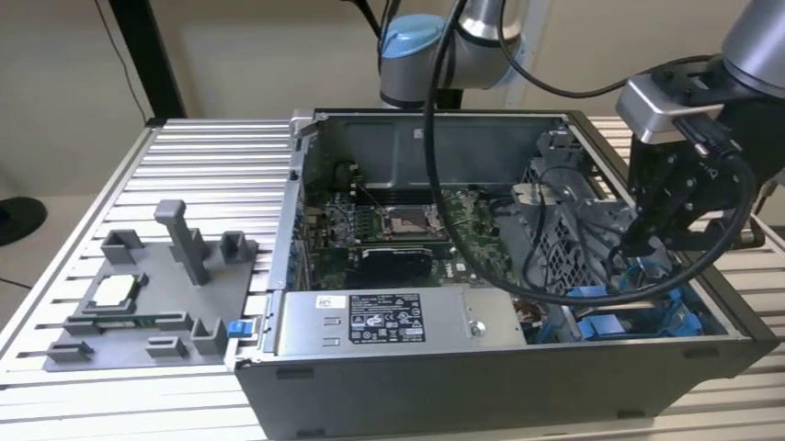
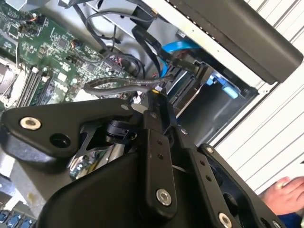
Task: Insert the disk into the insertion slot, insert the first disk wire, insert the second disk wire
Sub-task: 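Insert the first disk wire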
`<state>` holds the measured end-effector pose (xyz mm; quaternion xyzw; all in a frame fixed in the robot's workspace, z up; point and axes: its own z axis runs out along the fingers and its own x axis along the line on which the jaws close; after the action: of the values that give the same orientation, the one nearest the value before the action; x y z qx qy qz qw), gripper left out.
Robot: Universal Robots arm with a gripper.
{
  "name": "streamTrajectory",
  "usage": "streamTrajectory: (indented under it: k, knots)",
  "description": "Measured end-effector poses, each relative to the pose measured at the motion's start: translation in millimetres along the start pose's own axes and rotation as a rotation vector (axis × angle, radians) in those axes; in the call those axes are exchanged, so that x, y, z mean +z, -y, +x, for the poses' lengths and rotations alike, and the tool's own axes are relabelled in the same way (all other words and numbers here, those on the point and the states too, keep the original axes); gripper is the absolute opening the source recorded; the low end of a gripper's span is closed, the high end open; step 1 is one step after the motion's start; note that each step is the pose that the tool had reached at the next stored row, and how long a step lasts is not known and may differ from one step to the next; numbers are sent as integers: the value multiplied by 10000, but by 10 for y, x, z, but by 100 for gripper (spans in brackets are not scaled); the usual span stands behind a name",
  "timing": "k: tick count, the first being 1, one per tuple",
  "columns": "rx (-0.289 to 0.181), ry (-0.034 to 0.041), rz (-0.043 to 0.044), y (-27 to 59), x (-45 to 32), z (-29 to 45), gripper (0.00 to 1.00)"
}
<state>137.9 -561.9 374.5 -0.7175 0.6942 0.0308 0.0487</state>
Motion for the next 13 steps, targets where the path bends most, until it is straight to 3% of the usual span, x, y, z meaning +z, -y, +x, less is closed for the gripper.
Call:
streamTrajectory:
  k: [5,9,13]
  knots:
    - [2,-81,-276,126,19,10,0]
    - [8,-201,-509,215,28,19,0]
    - [4,-236,-539,224,79,32,0]
